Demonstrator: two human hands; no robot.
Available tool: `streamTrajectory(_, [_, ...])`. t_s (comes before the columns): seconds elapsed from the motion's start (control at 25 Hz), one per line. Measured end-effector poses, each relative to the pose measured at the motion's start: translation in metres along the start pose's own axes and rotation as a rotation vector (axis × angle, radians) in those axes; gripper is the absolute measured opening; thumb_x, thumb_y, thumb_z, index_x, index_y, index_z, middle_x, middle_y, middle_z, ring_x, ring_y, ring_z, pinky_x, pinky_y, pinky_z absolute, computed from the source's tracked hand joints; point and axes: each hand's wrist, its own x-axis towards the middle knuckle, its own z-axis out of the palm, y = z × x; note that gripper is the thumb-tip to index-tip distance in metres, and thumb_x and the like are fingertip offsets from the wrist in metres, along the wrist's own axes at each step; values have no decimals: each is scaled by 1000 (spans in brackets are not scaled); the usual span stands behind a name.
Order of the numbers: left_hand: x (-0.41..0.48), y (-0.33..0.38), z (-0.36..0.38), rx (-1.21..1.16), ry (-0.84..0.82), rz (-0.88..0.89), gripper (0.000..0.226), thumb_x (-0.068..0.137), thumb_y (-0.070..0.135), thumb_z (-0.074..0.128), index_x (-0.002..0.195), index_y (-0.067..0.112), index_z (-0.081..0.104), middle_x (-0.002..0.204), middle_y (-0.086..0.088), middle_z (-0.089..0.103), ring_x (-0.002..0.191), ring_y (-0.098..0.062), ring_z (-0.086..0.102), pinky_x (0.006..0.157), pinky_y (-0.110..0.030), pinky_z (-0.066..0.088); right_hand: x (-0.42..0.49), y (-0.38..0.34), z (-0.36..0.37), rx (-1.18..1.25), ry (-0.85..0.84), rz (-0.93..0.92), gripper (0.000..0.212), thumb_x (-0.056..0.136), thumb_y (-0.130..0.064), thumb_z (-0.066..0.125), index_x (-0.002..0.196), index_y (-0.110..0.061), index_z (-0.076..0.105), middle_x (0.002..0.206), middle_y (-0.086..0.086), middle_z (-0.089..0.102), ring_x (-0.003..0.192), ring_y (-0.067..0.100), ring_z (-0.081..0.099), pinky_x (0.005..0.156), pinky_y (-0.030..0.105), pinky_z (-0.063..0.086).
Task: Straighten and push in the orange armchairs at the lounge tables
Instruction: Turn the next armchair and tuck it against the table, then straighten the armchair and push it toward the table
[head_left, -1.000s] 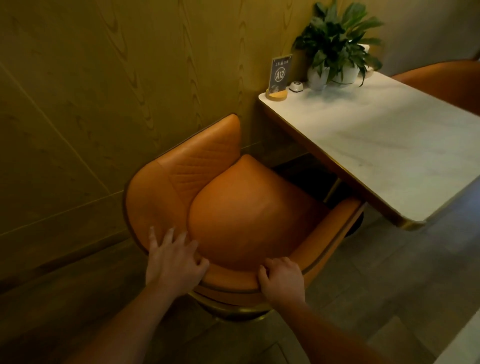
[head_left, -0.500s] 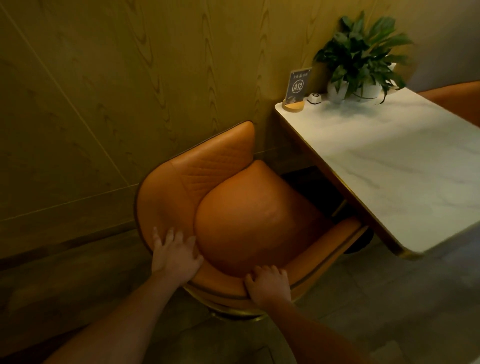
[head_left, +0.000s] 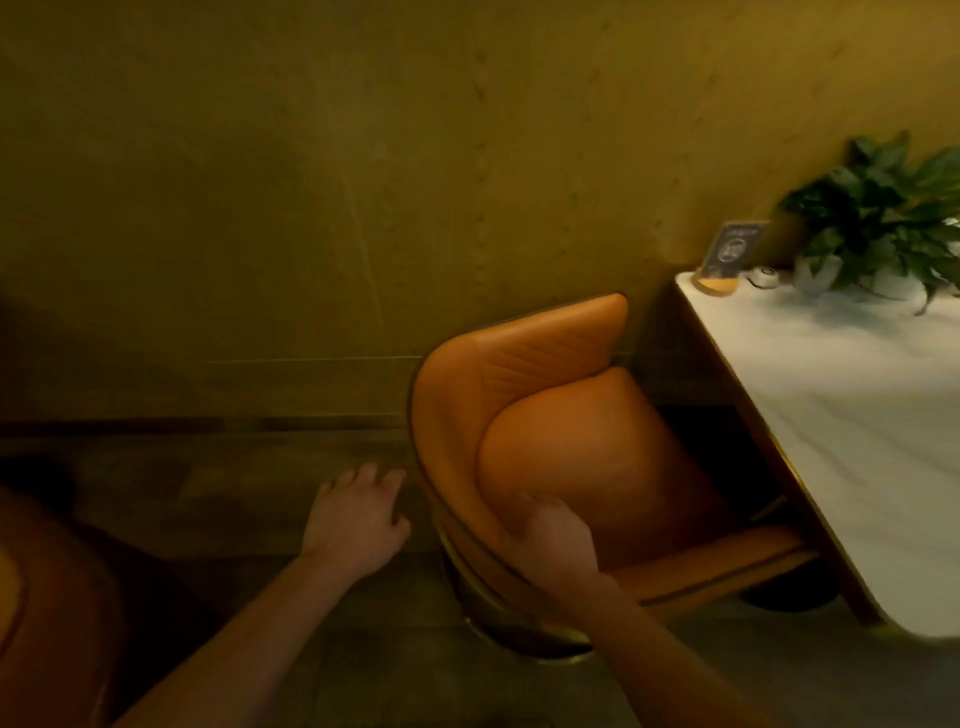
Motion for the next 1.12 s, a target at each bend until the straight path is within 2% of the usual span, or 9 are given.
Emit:
streamTrajectory(0.08, [-26, -15, -15, -19, 34, -43, 58, 94, 48, 47, 148, 29, 34, 142, -4, 47, 130, -25, 46, 105, -42, 41, 8, -33, -11, -32, -49, -104, 34, 95, -44, 48, 123, -25, 55, 110, 0, 62, 102, 22, 60, 78, 34, 50])
streamTrajectory(0.16, [-60, -34, -27, -54, 79, -121, 54, 95, 48, 46, 145, 28, 39, 136, -2, 52, 125, -22, 50, 102, -40, 44, 12, -73, -17, -85, -93, -232, 36, 98, -43, 47, 130, -26, 52, 116, 1, 62, 106, 22, 60, 80, 32, 48])
streamTrajectory(0.24, [-96, -56, -33, -92, 142, -231, 47, 95, 47, 45, 137, 26, 47, 126, -1, 56, 115, -20, 54, 94, -37, 47, 11, -110, -17, -80, -113, -342, 42, 98, -44, 48, 137, -28, 49, 123, -2, 60, 108, 17, 58, 82, 30, 48])
streamTrajectory(0.36, [-146, -85, -38, -141, 255, -373, 36, 94, 45, 50, 122, 23, 55, 110, 0, 59, 101, -19, 58, 81, -35, 47, 6, -159, -10, -81, -155, -477, 43, 98, -46, 49, 138, -30, 49, 126, -6, 59, 107, 11, 57, 86, 29, 50])
streamTrajectory(0.48, [-189, -106, -37, -166, 335, -472, 32, 92, 44, 52, 117, 24, 58, 103, 2, 59, 95, -19, 59, 77, -35, 47, -2, -203, 4, -116, -167, -610, 43, 96, -49, 49, 135, -32, 52, 118, -8, 64, 103, 9, 58, 84, 30, 51])
streamTrajectory(0.6, [-237, -127, -28, -193, 376, -576, 34, 91, 43, 53, 119, 25, 57, 101, 2, 58, 94, -19, 59, 75, -35, 48, -21, -251, 19, -136, -192, -735, 40, 96, -46, 51, 132, -30, 56, 114, -9, 65, 100, 8, 59, 84, 30, 53])
streamTrajectory(0.8, [-330, -166, -10, -228, 391, -708, 31, 91, 44, 54, 115, 25, 55, 106, 2, 56, 96, -20, 57, 70, -32, 39, -71, -327, 61, -168, -270, -817, 38, 95, -45, 54, 129, -30, 58, 116, -9, 64, 99, 7, 59, 81, 26, 51])
streamTrajectory(0.92, [-398, -197, 8, -249, 380, -798, 37, 92, 48, 54, 121, 27, 51, 112, 3, 57, 96, -17, 57, 73, -29, 47, -115, -373, 99, -174, -312, -851, 34, 94, -45, 57, 126, -31, 59, 112, -11, 63, 93, 4, 58, 75, 22, 49])
streamTrajectory(1.12, [-481, -244, 30, -281, 390, -894, 30, 91, 44, 52, 117, 28, 55, 97, 7, 54, 83, -12, 53, 71, -29, 50, -171, -438, 153, -189, -388, -889, 31, 94, -44, 57, 122, -32, 60, 111, -13, 63, 95, 6, 59, 80, 28, 52])
